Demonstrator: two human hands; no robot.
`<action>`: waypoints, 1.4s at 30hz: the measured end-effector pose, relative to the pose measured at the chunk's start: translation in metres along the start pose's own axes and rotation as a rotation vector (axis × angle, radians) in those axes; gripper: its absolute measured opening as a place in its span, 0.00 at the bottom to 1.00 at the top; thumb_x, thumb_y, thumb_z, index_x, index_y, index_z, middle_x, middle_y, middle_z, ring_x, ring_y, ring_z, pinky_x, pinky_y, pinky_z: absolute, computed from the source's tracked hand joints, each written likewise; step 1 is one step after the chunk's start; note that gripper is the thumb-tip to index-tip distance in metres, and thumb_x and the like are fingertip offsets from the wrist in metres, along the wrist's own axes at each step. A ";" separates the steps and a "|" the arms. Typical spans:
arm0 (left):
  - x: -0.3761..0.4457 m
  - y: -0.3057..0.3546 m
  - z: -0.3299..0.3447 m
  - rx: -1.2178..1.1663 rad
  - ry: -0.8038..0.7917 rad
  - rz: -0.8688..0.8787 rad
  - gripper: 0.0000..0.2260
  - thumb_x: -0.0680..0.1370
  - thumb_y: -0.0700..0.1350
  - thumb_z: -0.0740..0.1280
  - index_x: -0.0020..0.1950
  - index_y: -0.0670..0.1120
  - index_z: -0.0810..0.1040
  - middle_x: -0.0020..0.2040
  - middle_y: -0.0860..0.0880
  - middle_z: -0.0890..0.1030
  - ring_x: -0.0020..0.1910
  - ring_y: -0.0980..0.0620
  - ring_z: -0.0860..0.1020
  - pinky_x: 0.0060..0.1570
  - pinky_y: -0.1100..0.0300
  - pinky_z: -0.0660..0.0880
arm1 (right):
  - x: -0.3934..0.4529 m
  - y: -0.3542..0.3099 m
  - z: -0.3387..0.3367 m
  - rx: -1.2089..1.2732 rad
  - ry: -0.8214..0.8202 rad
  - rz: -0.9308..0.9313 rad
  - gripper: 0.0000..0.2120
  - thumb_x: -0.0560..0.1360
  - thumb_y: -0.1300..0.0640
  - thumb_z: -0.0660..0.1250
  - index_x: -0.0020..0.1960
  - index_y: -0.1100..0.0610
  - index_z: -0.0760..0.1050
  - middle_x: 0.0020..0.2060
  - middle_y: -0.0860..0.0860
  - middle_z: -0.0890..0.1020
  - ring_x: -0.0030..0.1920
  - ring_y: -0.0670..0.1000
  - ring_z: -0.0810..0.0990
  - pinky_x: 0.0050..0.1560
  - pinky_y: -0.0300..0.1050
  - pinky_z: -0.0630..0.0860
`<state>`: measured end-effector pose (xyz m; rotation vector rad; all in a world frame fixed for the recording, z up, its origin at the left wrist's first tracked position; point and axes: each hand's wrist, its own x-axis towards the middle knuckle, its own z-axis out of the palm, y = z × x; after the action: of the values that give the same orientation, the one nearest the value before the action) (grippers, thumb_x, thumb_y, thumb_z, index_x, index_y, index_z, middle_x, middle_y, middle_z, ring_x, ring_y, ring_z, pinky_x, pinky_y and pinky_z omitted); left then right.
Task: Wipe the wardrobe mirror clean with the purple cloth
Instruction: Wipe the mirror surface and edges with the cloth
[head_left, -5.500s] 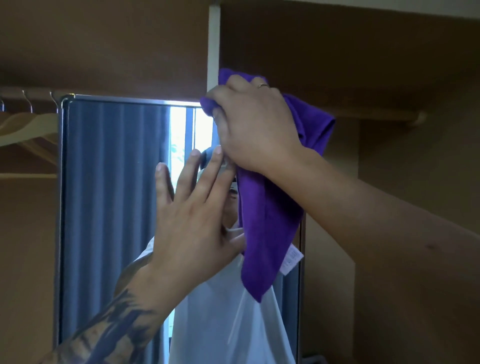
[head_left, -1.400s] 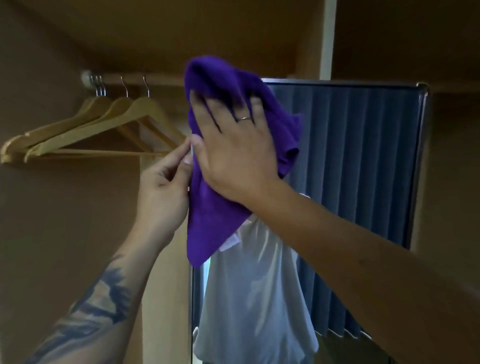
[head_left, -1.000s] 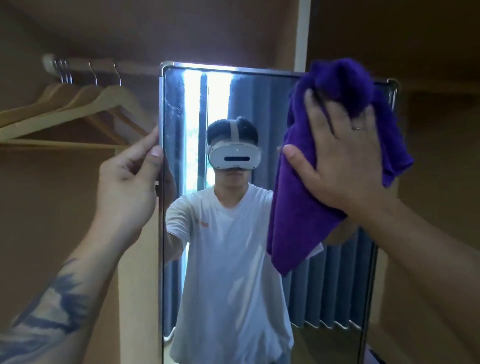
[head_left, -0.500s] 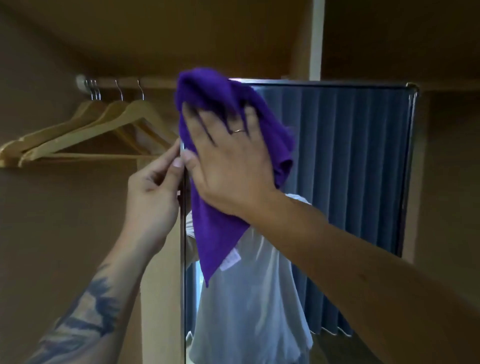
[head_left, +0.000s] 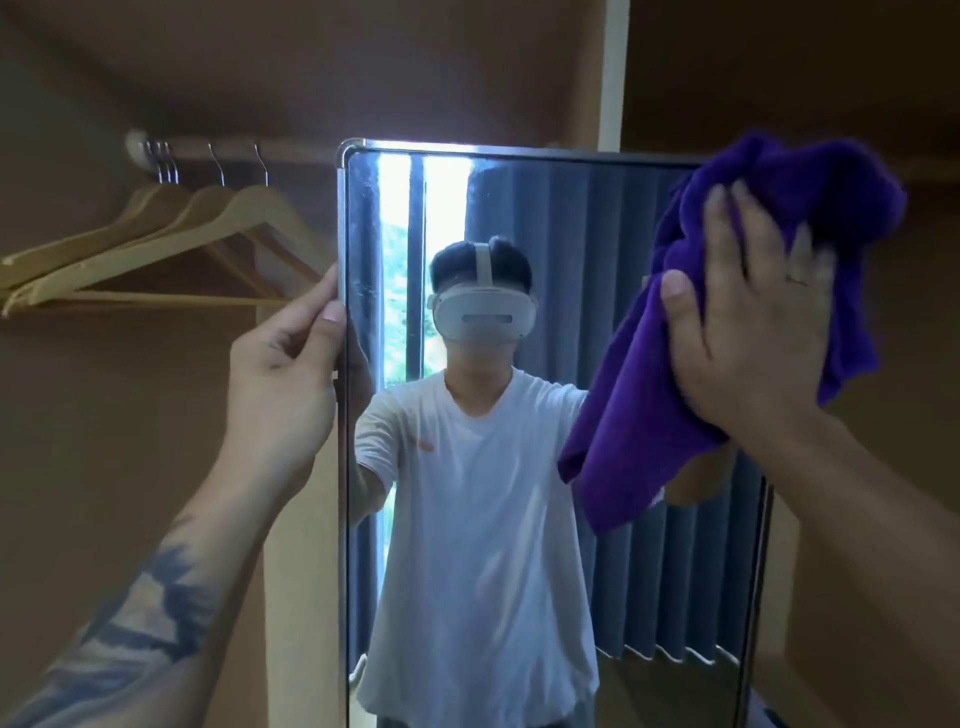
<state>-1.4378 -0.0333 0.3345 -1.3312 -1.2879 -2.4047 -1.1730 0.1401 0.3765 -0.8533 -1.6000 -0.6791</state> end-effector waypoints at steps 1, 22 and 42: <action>-0.001 0.000 0.000 0.001 -0.001 0.006 0.15 0.85 0.43 0.64 0.71 0.53 0.79 0.63 0.59 0.84 0.64 0.55 0.81 0.69 0.44 0.76 | -0.002 -0.005 0.001 0.015 0.018 0.049 0.30 0.86 0.43 0.48 0.84 0.54 0.51 0.82 0.56 0.58 0.78 0.68 0.59 0.78 0.67 0.52; 0.000 0.003 0.003 -0.078 -0.024 -0.026 0.14 0.85 0.40 0.63 0.63 0.57 0.81 0.54 0.59 0.87 0.55 0.54 0.85 0.44 0.64 0.81 | 0.009 -0.101 0.017 0.005 -0.013 -0.480 0.31 0.83 0.38 0.54 0.82 0.50 0.60 0.76 0.54 0.71 0.77 0.66 0.65 0.79 0.66 0.52; -0.002 0.000 0.002 -0.169 -0.041 -0.074 0.14 0.86 0.41 0.63 0.68 0.56 0.79 0.63 0.51 0.84 0.65 0.50 0.81 0.71 0.41 0.74 | 0.011 -0.178 0.018 0.113 0.043 -0.299 0.32 0.83 0.40 0.53 0.83 0.53 0.59 0.78 0.52 0.68 0.75 0.63 0.67 0.78 0.64 0.52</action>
<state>-1.4355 -0.0322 0.3332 -1.4057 -1.1864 -2.6010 -1.3302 0.0550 0.3875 -0.5178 -1.7273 -0.8025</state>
